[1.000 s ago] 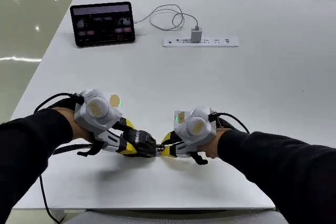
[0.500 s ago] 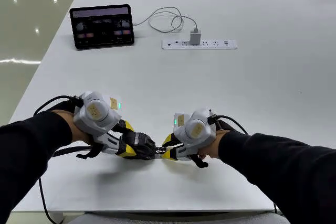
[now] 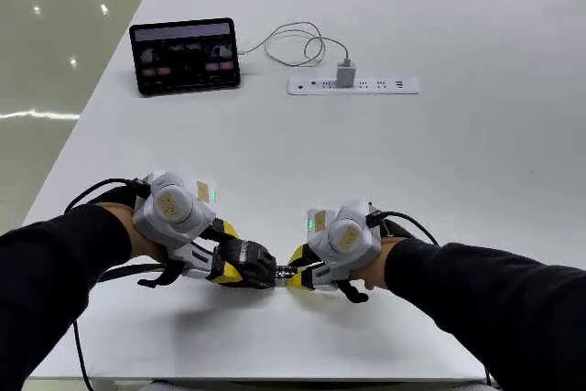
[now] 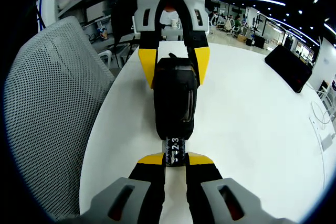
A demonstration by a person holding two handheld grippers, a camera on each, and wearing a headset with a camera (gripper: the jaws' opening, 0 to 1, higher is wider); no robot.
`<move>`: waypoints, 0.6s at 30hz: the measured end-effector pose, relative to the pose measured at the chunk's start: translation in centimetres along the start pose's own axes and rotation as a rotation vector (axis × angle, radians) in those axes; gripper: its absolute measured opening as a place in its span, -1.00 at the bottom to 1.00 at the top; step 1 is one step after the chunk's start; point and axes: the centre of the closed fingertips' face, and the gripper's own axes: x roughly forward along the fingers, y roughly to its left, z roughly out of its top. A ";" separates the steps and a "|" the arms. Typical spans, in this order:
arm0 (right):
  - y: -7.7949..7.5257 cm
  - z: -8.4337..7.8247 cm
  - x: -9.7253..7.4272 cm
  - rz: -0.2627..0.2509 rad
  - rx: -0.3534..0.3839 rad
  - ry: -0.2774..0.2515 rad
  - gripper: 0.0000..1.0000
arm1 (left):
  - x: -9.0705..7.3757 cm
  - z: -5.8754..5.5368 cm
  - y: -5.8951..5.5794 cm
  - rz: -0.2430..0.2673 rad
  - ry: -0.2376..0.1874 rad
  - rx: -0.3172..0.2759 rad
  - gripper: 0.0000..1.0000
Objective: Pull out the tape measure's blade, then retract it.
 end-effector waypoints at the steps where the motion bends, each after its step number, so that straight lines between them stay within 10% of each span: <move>1: 0.0 -0.1 0.0 0.000 0.001 0.000 -0.81 | 0.0 0.0 0.0 0.001 -0.001 -0.002 -0.45; 18: -0.2 -1.4 -1.2 0.005 0.011 0.009 -0.81 | 0.1 0.1 0.0 0.003 -0.011 0.001 -0.45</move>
